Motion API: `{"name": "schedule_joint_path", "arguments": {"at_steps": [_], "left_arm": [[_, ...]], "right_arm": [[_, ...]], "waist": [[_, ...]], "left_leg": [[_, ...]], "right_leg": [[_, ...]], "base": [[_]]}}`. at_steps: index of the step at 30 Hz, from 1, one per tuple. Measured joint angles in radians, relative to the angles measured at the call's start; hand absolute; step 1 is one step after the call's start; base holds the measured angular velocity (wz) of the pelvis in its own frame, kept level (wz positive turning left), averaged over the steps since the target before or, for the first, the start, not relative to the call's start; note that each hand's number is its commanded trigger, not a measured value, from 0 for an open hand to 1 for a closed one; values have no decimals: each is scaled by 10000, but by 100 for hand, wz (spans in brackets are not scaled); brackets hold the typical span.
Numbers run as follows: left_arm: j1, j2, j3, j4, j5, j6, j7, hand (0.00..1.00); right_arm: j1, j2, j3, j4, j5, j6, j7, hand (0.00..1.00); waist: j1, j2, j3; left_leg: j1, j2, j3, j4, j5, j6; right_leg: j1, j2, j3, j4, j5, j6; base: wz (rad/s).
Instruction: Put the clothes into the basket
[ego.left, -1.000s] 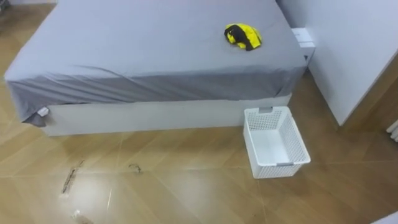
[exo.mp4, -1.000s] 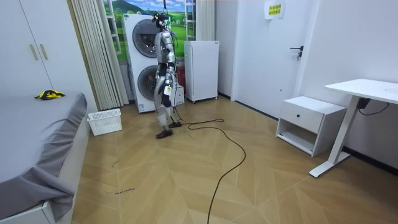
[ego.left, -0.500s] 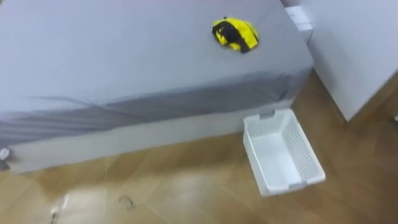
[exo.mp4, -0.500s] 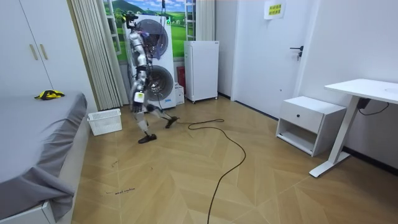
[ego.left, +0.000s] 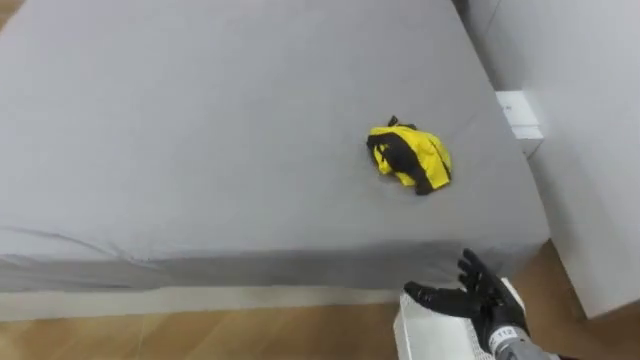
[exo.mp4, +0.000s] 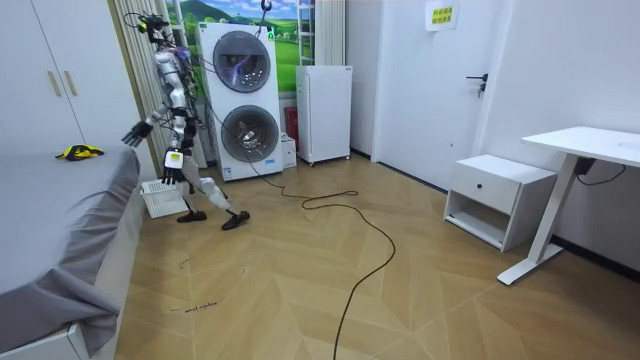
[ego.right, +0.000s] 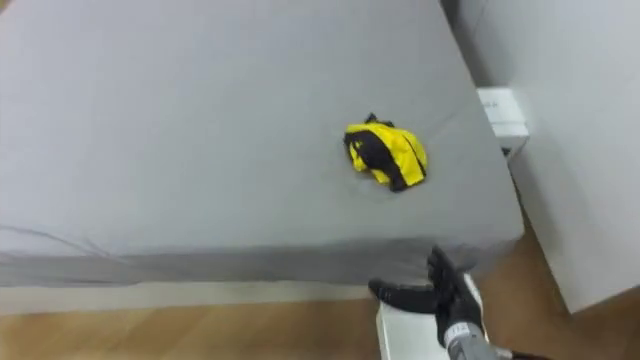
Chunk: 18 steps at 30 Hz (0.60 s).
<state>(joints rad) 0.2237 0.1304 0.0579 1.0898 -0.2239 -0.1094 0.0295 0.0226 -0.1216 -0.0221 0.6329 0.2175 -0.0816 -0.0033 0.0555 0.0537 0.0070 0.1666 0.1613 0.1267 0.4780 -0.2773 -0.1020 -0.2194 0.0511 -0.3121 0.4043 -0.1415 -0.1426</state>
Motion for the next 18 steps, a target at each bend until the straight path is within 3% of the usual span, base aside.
{"name": "schedule_joint_path", "arguments": {"at_steps": [2,5,7,9,10,11,12,18], "left_arm": [[284,-1,-7,-230,-78,112,-8,0],[315,46,-14,-712,-146,238,8,0],[279,40,-9,-917,-103,248,1,0],[232,21,-20,-1079,-85,330,12,0],[194,10,-26,-1113,-84,348,18,0],[163,18,-10,-1113,-84,361,28,0],[207,-2,-29,-1108,-76,384,35,0],[299,-56,-32,-1113,4,489,-206,0]], "right_arm": [[-88,-29,23,-503,1,-22,-104,0],[-397,-93,154,-606,32,-43,-430,0],[-306,-118,273,-756,28,55,-501,0],[-314,-120,294,-1096,-1,171,-582,0],[-332,-122,293,-1149,-2,171,-683,0],[-331,-49,329,-1177,-67,176,-866,0],[-261,-61,361,-1382,-220,188,-925,0],[-137,-89,390,-2156,-783,168,-1207,0]], "waist": [[-74,-43,-9],[-291,-149,28],[-213,-319,57],[-202,-334,52],[-216,-326,44],[-163,-441,-34],[-195,-488,-158],[-234,-516,-159]], "left_leg": [[-402,89,-4,1211,686,54],[-1377,177,114,1814,266,184],[-1902,13,126,822,-280,114],[-2392,-93,36,-286,-371,163],[-2572,-189,-46,-769,-260,161],[-2702,-320,59,-1180,214,476],[-2511,-507,160,-1448,337,586],[-1836,-984,290,-2604,683,750]], "right_leg": [[708,21,61,-650,-106,66],[1370,-3,545,-1290,-171,183],[1701,-25,1355,-1489,-281,397],[1734,-118,1464,-1502,-357,557],[1693,-168,1469,-1452,-388,625],[1577,-350,1627,-1271,-491,806],[1433,-500,1608,-1216,-523,934],[1524,-724,1458,-1482,-426,1111]], "base": [[15],[37],[13],[0],[-9],[-11],[-16],[-23]]}}
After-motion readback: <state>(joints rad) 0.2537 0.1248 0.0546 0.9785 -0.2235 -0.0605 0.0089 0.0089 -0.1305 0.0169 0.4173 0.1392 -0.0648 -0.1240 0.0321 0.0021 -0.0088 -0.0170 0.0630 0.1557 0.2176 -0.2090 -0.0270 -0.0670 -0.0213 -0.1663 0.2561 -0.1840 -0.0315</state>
